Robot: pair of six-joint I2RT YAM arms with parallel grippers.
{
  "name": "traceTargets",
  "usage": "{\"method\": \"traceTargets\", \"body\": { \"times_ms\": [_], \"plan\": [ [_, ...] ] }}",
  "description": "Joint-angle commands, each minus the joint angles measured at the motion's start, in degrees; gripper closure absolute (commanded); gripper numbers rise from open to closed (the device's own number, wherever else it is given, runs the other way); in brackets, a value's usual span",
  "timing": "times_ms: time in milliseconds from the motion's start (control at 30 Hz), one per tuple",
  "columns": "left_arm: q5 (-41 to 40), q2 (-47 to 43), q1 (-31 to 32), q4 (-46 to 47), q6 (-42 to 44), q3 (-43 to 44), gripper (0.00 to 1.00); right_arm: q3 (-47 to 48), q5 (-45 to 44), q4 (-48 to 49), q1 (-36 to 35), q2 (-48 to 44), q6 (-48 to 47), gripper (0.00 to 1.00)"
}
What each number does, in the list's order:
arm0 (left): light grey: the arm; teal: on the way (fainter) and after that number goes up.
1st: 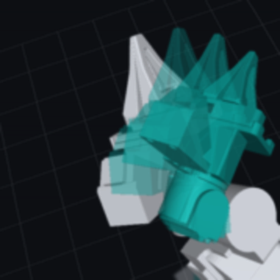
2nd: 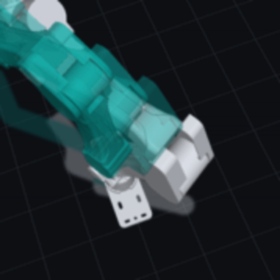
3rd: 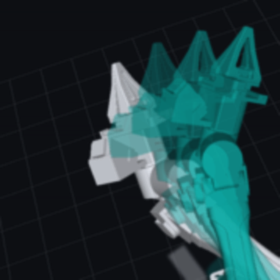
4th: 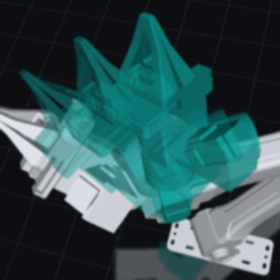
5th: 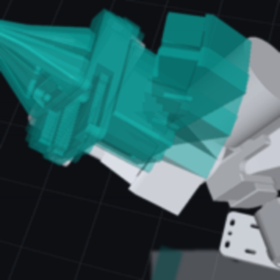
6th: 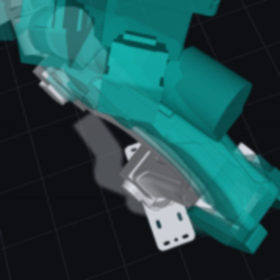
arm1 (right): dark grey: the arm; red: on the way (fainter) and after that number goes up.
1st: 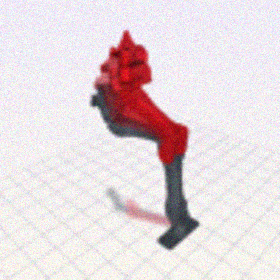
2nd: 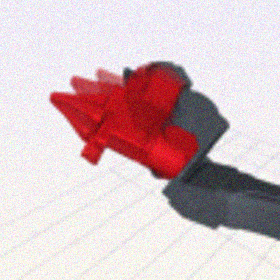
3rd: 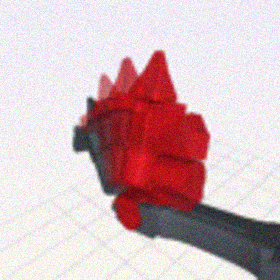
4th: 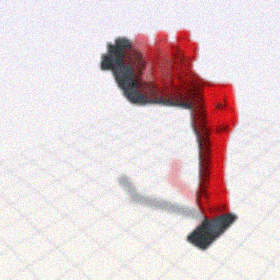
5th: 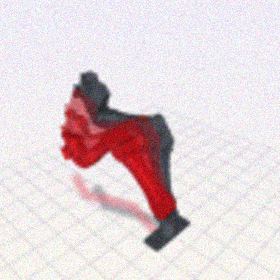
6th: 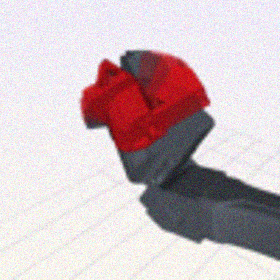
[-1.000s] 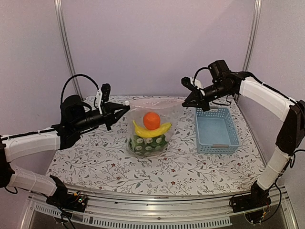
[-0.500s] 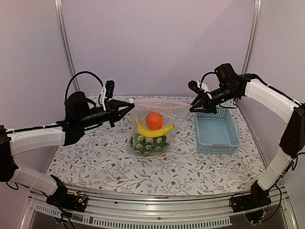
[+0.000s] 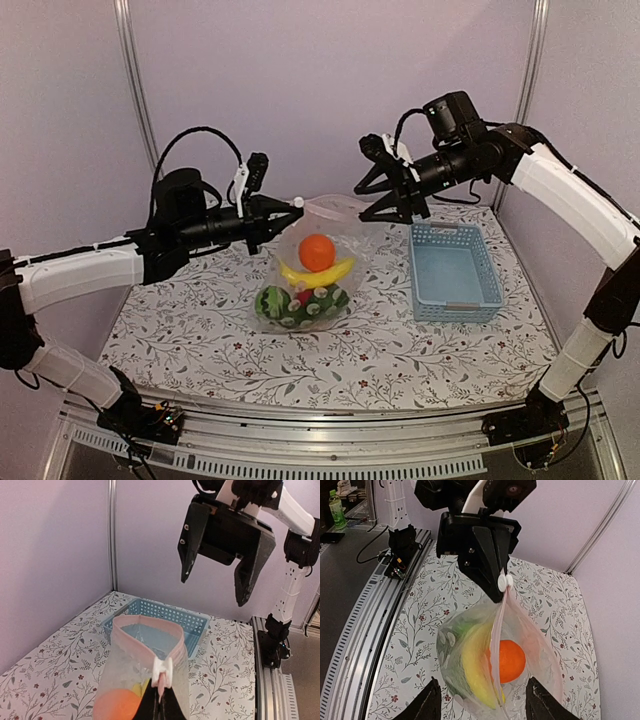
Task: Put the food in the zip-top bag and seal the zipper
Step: Adjust the zipper food storage bag at the center of the board, then zip the zipper on the zipper food storage bag.
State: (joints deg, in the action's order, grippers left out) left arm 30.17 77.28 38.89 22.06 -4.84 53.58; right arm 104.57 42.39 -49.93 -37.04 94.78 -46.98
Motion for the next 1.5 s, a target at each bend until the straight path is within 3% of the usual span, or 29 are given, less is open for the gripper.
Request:
{"method": "traceTargets", "body": {
  "times_ms": [0,200,567,1000,1467],
  "plan": [
    [-3.7,0.4,2.9,-10.2,4.6,4.0,1.00,6.2,-1.4,3.9,-2.5,4.8,3.2,0.43],
    [-10.8,-3.1,6.3,-17.8,7.3,4.4,1.00,9.7,0.9,6.4,-5.3,9.4,2.8,0.43],
    [-15.1,-8.8,7.7,-18.8,8.8,0.3,1.00,11.0,5.9,8.8,-9.9,15.0,3.1,0.44],
    [-15.0,-8.8,7.7,-18.7,9.8,0.1,1.00,12.1,6.5,10.1,-10.6,16.2,4.7,0.69],
    [-14.7,-8.9,7.7,-18.5,9.9,0.0,1.00,12.2,4.9,10.8,-10.6,17.7,5.9,0.76]
  ]
}}
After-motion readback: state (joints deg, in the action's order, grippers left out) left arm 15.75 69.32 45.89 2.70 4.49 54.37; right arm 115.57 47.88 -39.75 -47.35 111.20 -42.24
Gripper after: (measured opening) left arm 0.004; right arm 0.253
